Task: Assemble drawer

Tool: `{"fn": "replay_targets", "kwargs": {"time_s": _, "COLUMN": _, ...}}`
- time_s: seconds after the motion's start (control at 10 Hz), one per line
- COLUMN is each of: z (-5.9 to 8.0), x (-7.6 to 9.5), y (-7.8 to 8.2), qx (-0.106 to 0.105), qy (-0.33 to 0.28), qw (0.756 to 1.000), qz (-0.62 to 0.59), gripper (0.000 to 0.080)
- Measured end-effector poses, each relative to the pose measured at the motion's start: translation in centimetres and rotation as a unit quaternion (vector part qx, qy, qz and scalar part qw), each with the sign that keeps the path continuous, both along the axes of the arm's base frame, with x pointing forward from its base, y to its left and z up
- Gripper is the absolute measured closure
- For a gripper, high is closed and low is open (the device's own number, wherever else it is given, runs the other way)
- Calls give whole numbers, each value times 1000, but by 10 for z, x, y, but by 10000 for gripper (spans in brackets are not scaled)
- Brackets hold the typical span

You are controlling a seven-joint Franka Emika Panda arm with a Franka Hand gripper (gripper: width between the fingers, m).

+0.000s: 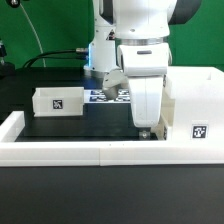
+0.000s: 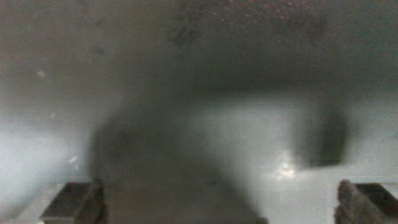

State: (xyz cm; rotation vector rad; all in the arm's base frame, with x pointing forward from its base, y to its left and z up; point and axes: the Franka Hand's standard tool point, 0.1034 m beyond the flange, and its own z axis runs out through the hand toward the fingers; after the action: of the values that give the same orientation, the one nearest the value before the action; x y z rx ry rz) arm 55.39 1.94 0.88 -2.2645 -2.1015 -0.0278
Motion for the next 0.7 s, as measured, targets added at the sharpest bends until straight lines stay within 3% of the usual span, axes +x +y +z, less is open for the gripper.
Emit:
{"fn": "replay_targets", "kwargs": {"time_s": 0.3, "z": 9, "x": -15, "y": -40, "qx": -4, "qy": -9, "qw": 999, "qz": -30, "gripper": 150}}
{"fn": "replay_targets", "kwargs": {"time_s": 0.5, "z": 18, "x": -31, "y": -52, "qx": -7, "qy": -19, "qw": 999, "qz": -43, "gripper": 150}}
{"fn": "replay_targets", "kwargs": {"time_s": 0.7, "z": 27, "x": -53, "y": -74, "qx": -11, "qy": -22, "qw": 998, "qz": -61, "gripper": 150}}
